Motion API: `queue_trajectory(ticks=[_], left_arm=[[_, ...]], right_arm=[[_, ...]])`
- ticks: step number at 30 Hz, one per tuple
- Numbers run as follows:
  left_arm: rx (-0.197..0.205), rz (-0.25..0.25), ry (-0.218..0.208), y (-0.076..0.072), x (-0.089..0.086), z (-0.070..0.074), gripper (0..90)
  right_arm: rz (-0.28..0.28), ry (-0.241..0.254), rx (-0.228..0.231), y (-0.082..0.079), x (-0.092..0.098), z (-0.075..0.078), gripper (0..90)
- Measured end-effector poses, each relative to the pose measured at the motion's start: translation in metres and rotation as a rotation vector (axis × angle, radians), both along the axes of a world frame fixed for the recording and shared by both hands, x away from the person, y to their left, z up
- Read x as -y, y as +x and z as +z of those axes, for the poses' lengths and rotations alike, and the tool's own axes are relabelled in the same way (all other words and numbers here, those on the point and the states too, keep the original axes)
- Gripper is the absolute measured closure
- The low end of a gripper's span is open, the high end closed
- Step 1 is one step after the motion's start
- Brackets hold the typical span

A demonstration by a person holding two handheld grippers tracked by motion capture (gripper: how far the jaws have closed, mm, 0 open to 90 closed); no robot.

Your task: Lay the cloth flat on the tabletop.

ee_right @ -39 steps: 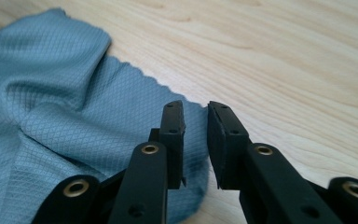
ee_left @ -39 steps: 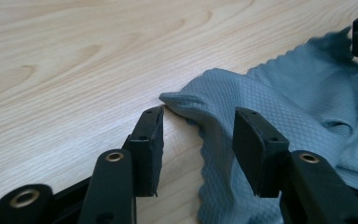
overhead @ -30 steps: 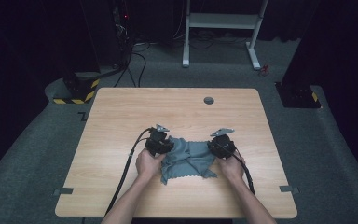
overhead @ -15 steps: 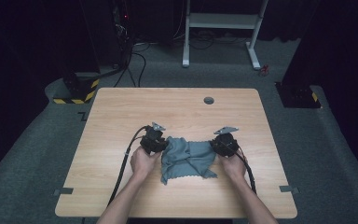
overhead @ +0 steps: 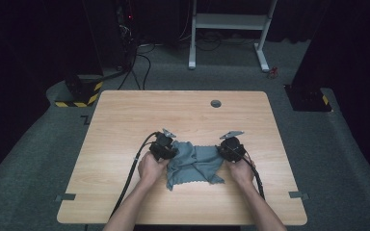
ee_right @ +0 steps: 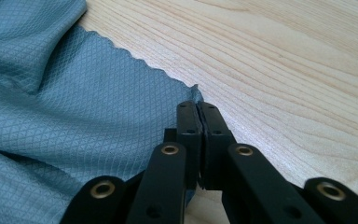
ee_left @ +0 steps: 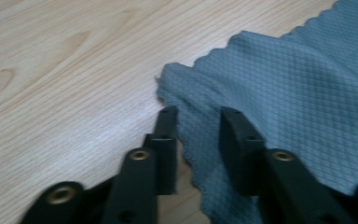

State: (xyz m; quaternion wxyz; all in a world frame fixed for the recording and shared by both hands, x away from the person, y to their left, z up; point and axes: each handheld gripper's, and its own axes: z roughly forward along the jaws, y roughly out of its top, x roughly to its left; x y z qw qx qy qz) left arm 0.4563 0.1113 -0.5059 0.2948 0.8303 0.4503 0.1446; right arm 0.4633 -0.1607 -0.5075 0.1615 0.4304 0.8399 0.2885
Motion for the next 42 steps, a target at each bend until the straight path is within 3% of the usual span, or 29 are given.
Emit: queue_trajectory(ticks=[2, 3, 6, 7, 8, 11, 15, 20, 23, 28, 30, 33, 35, 37, 40, 41, 42], left_arm=[[-0.006, -0.003, -0.010, 0.000, 0.000, 0.000, 87.5], [-0.019, -0.001, -0.028, 0.001, 0.000, 0.000, 88.8], [-0.021, -0.003, -0.021, 0.002, -0.001, 0.000, 89.9], [-0.008, -0.003, -0.004, 0.001, -0.002, 0.001, 89.9], [0.005, -0.002, -0.011, 0.000, -0.004, 0.005, 89.9], [0.031, 0.002, -0.014, -0.001, -0.008, 0.012, 89.9], [0.103, 0.025, -0.002, 0.000, -0.016, 0.029, 89.9], [0.150, 0.062, -0.003, 0.005, -0.019, 0.032, 89.9], [0.131, 0.069, 0.026, 0.009, -0.018, 0.025, 89.6], [0.089, 0.097, 0.044, 0.019, -0.015, 0.009, 89.4], [0.085, 0.097, 0.055, 0.020, -0.013, 0.006, 89.1], [0.074, 0.100, 0.080, 0.022, -0.011, 0.000, 80.6], [0.062, 0.103, 0.067, 0.021, -0.012, 0.000, 75.7], [0.088, 0.091, 0.039, 0.013, -0.013, 0.007, 64.6], [0.072, 0.080, 0.007, 0.006, -0.015, 0.013, 59.7], [0.083, 0.054, 0.004, -0.006, -0.018, 0.016, 57.1], [0.083, 0.054, 0.004, -0.006, -0.018, 0.016, 56.4]], right_arm=[[0.001, 0.001, 0.000, 0.000, 0.000, 0.000, 89.3], [-0.002, 0.000, 0.004, 0.000, 0.001, 0.000, 89.7], [-0.005, 0.002, 0.014, 0.000, 0.001, 0.001, 89.7], [-0.004, 0.006, 0.025, -0.001, 0.002, 0.003, 89.8], [-0.008, 0.016, 0.053, -0.003, 0.003, 0.009, 89.8], [-0.006, 0.016, 0.076, -0.005, 0.005, 0.016, 89.8], [-0.014, 0.018, 0.111, -0.003, 0.006, 0.027, 89.9], [-0.039, 0.026, 0.135, 0.005, 0.009, 0.034, 89.9], [-0.056, 0.025, 0.150, 0.011, 0.007, 0.033, 89.8], [-0.092, -0.009, 0.080, 0.026, -0.001, 0.016, 89.7], [-0.093, -0.020, 0.074, 0.029, -0.002, 0.013, 89.7], [-0.109, -0.030, 0.052, 0.035, -0.005, 0.005, 88.0], [-0.119, -0.007, 0.034, 0.038, -0.004, 0.002, 79.3], [-0.119, 0.039, 0.047, 0.031, -0.001, 0.007, 74.0], [-0.108, 0.063, 0.060, 0.023, 0.001, 0.012, 72.4], [-0.082, 0.082, 0.076, 0.013, 0.005, 0.017, 71.2], [-0.082, 0.082, 0.076, 0.013, 0.005, 0.017, 71.2]])
